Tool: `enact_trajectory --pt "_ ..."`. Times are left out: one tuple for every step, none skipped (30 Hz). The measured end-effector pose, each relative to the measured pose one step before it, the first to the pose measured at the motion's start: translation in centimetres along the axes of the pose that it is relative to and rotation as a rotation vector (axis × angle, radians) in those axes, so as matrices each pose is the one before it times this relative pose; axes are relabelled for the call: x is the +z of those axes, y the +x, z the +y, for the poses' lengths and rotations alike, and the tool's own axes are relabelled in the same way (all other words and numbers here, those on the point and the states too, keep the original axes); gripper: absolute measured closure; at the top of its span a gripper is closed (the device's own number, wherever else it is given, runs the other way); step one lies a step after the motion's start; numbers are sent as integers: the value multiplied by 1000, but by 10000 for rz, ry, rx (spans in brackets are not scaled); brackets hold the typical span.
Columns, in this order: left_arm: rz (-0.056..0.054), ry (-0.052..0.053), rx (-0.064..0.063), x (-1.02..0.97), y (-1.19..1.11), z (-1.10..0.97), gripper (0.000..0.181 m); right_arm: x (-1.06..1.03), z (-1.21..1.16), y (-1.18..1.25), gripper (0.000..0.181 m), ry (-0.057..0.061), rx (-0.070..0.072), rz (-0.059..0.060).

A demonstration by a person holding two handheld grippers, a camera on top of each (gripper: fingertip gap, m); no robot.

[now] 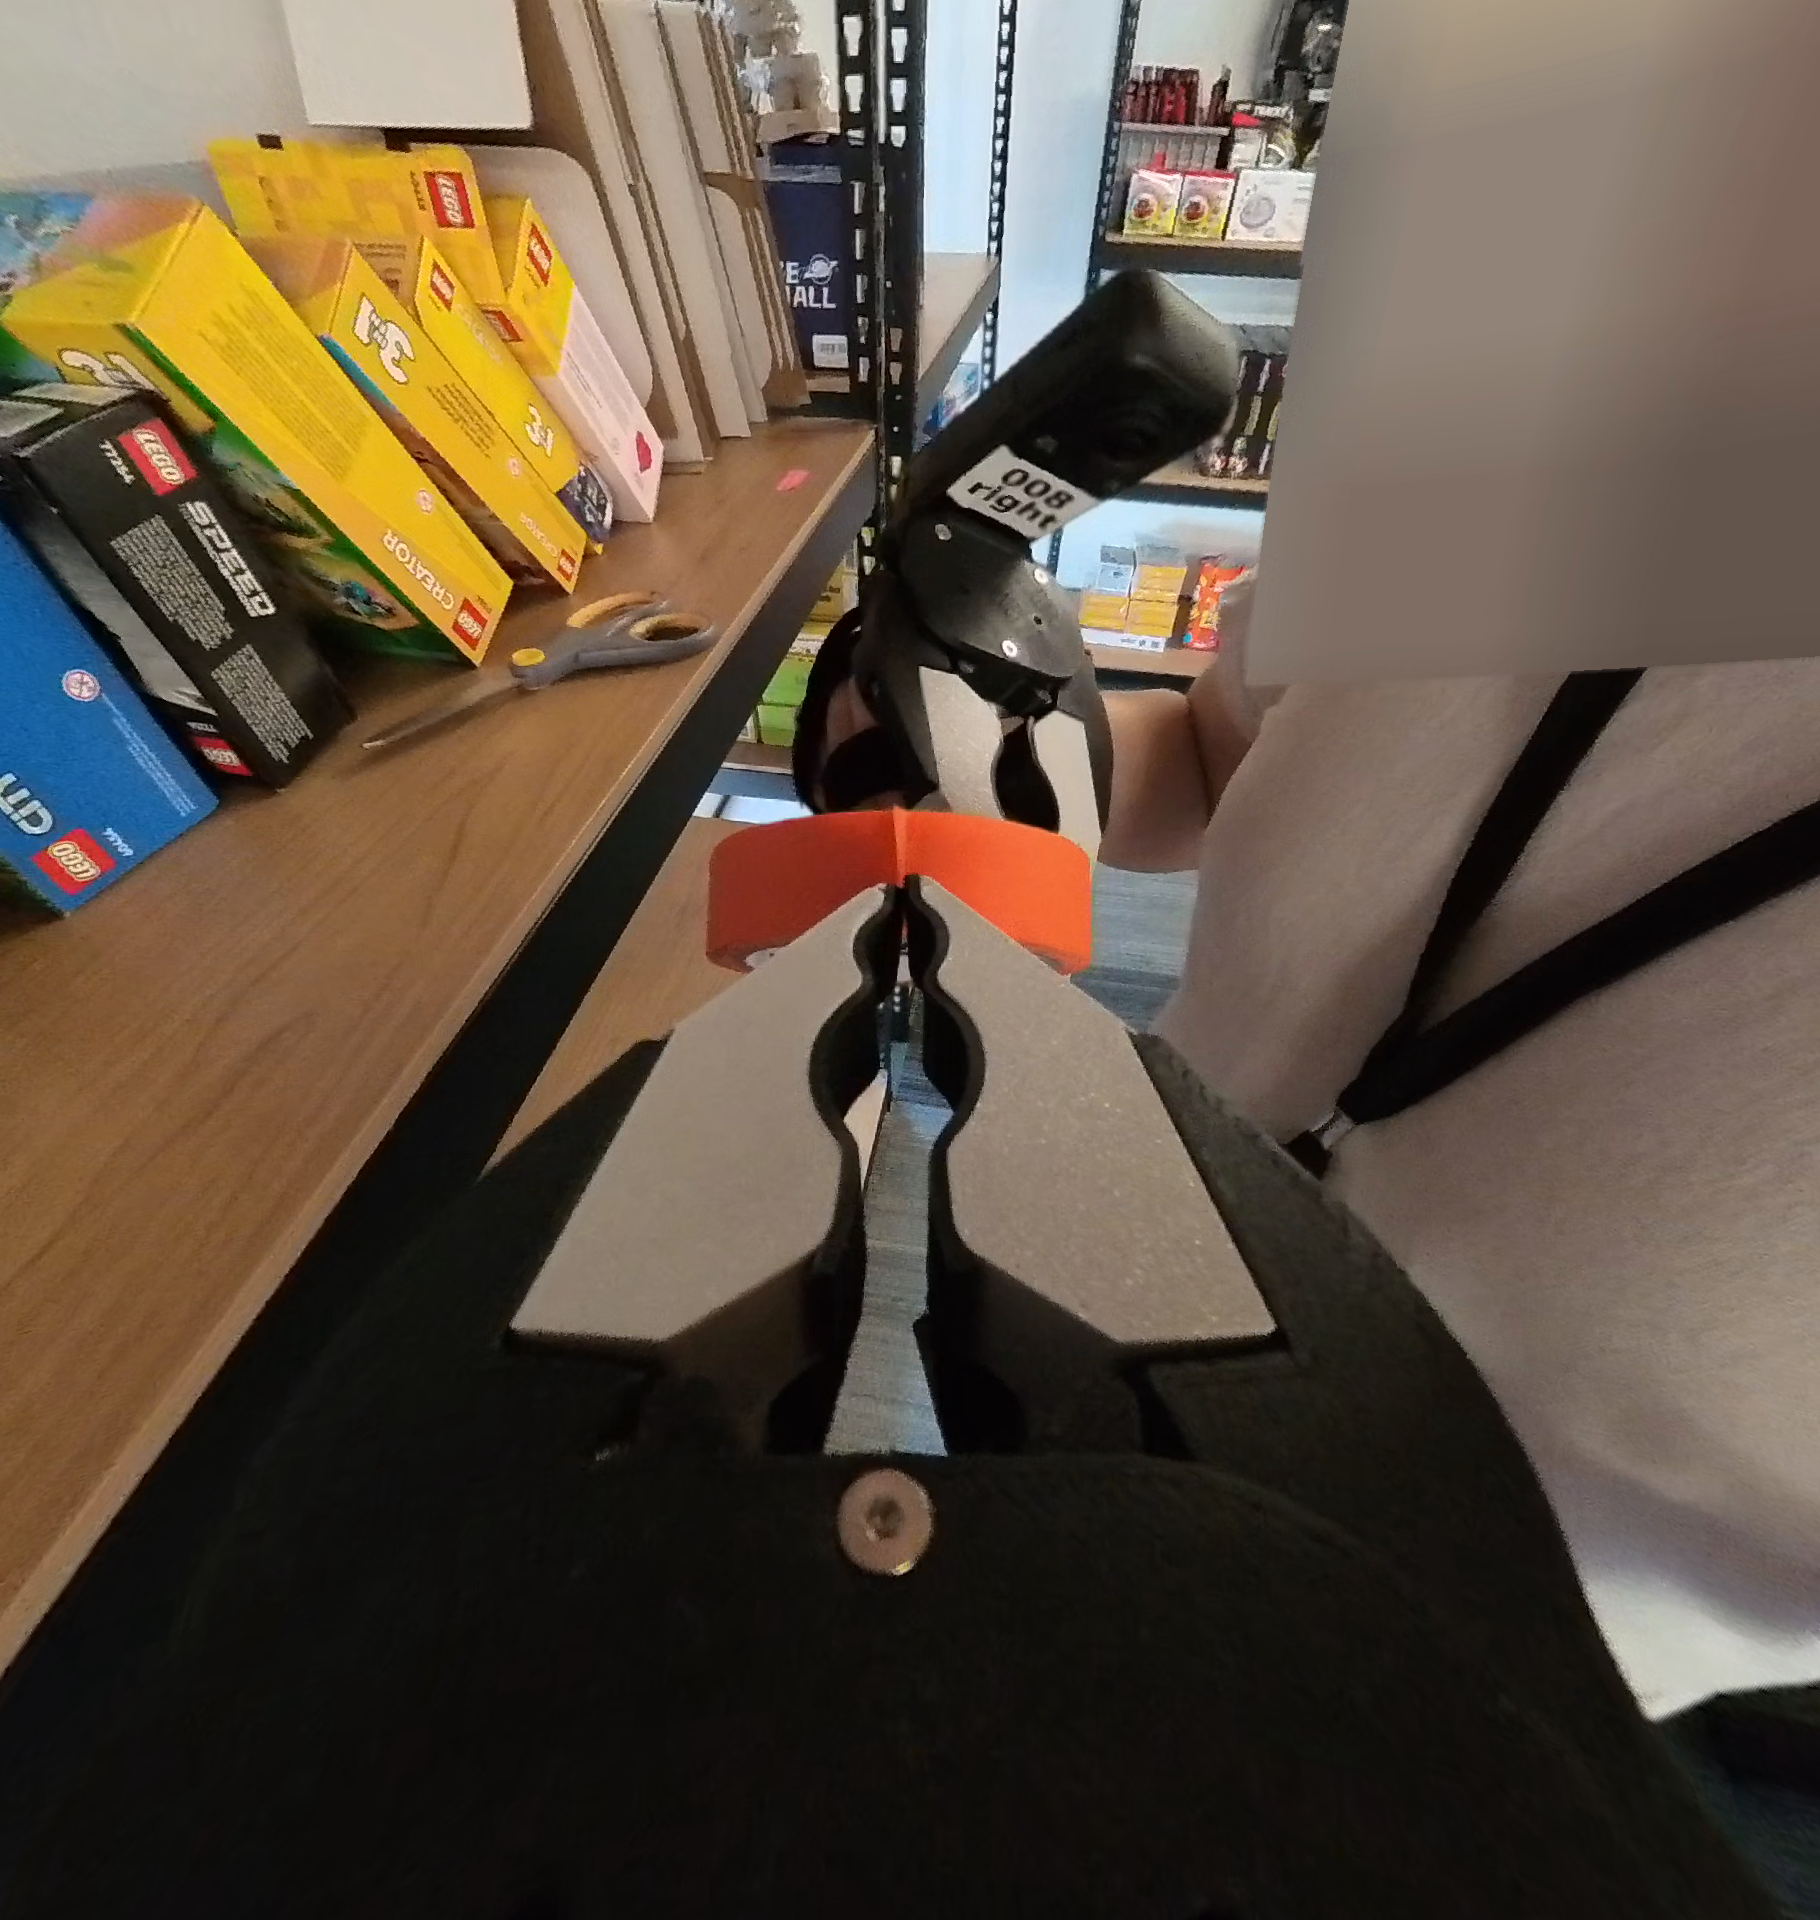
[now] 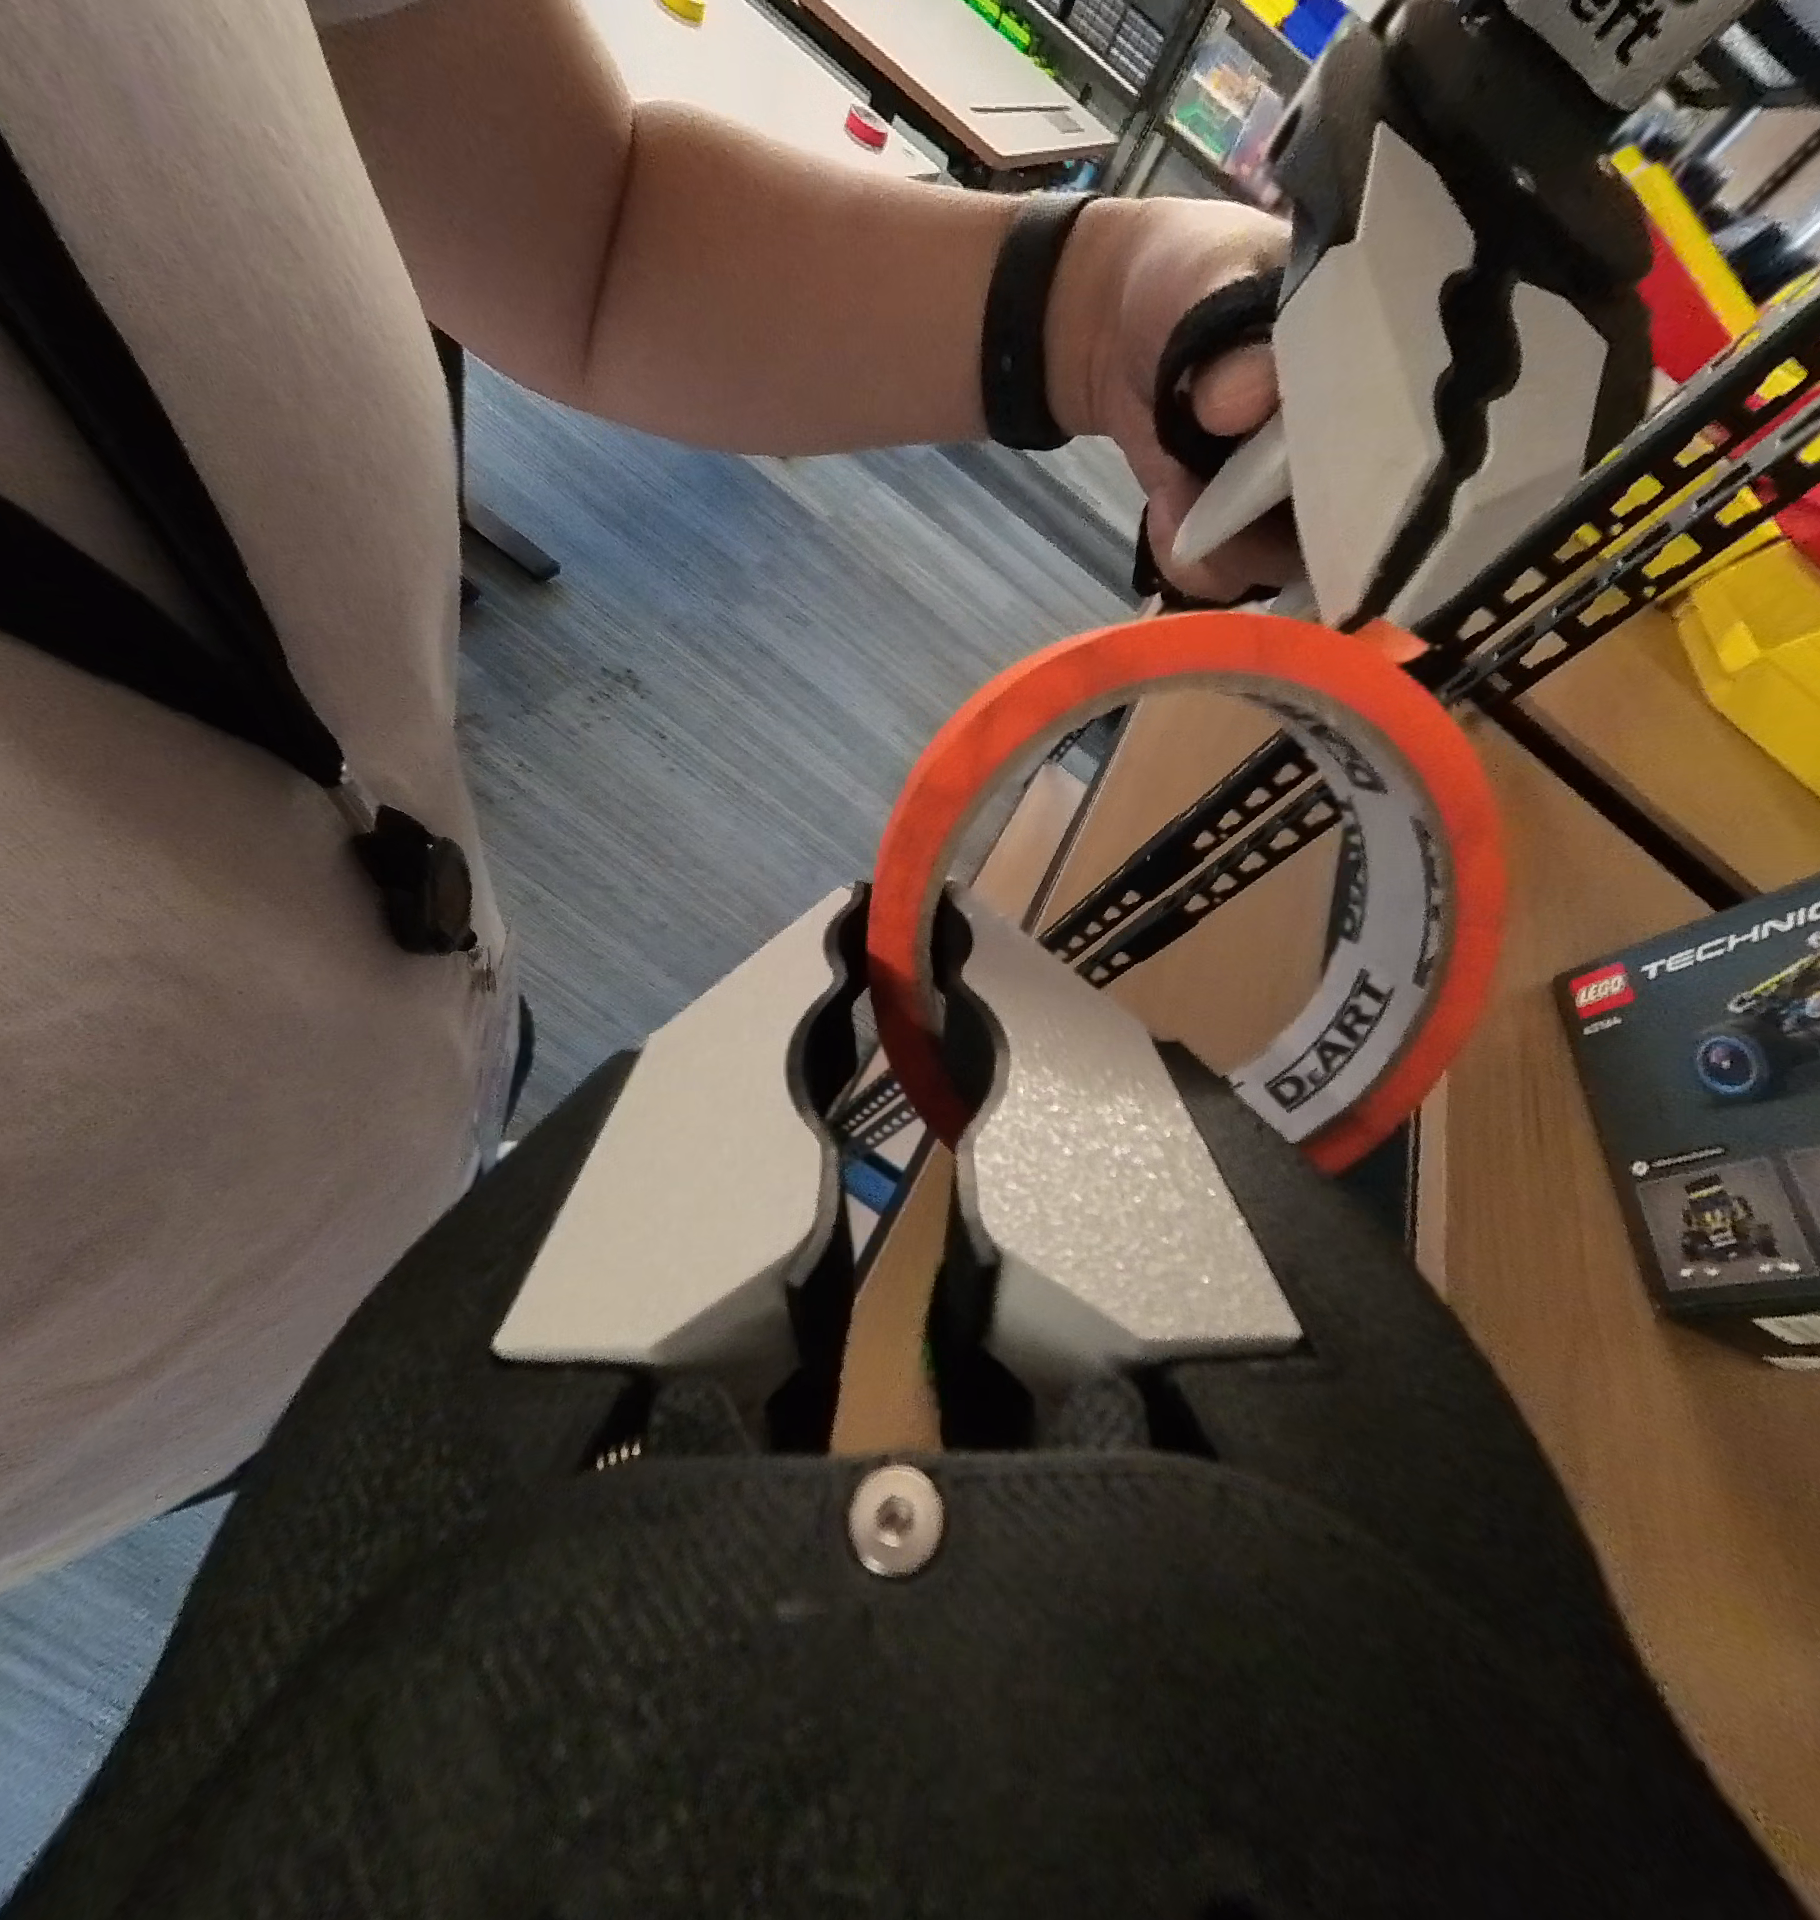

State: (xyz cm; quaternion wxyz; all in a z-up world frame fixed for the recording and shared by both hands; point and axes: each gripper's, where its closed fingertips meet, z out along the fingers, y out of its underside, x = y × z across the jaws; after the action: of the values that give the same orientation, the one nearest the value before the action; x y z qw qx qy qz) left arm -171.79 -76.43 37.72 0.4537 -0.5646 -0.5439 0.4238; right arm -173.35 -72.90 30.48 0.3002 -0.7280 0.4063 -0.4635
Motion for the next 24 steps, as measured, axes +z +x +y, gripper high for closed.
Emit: enact_trajectory --pt "-35 -32 -19 131 -183 120 181 -74 186 15 172 -29 83 6" --pt "-75 -29 -18 137 -250 82 181 -64 201 72 172 -49 52 50" --pt "-135 -23 -17 152 -314 72 181 -46 236 174 172 -65 104 95" --pt "-188 -44 -18 135 -384 91 181 -54 260 183 172 -78 176 59" --pt "-183 -80 -22 137 -351 155 181 -54 255 120 172 -45 202 -6" --pt "-188 -79 -46 111 -338 159 181 -42 255 215 172 -27 297 22" --pt "-232 -40 -72 79 -391 110 181 -32 258 382 172 -24 460 61" --pt "-197 -14 -76 50 -330 75 181 -27 209 231 171 30 545 -79" --pt "-147 -16 -73 19 -234 75 181 -39 33 115 171 163 574 -190" --pt "-216 4 -59 -11 -314 50 181 -83 -205 239 171 317 613 -137" --pt "-192 32 -48 -32 -264 22 181 -122 -283 47 171 375 666 -315" --pt "-83 17 -80 -72 -91 -1 181 -117 -214 -73 171 296 641 -396" --pt "-93 13 -100 -85 -144 -26 181 -76 -121 169 171 200 459 -173" --pt "-109 20 -92 -101 -195 -51 181 14 10 216 170 71 193 -34" --pt "-57 14 -91 -54 -137 -28 181 112 143 215 170 -61 66 51" --pt "-26 -1 -90 -21 -88 2 181 133 229 340 170 -150 59 142" --pt "-39 -33 -80 -15 -120 69 181 125 195 256 170 -123 68 78" --pt "-38 -7 -64 -41 -100 46 181 63 86 176 170 -43 108 11" --pt "-9 49 -75 -84 -56 -33 181 -9 -75 131 170 60 112 -19" --pt "17 90 -91 -136 8 -100 181 -31 -40 150 170 19 180 -15" --pt "32 113 -85 -183 47 -158 181 -10 -50 202 170 10 153 22" --pt "5 94 -60 -219 42 -145 181 23 1 235 170 -44 151 61" --pt "-21 73 -15 -200 40 -99 181 60 -4 213 170 -65 112 74" --pt "-16 46 -6 -184 77 -58 181 51 -28 121 170 -63 76 37"
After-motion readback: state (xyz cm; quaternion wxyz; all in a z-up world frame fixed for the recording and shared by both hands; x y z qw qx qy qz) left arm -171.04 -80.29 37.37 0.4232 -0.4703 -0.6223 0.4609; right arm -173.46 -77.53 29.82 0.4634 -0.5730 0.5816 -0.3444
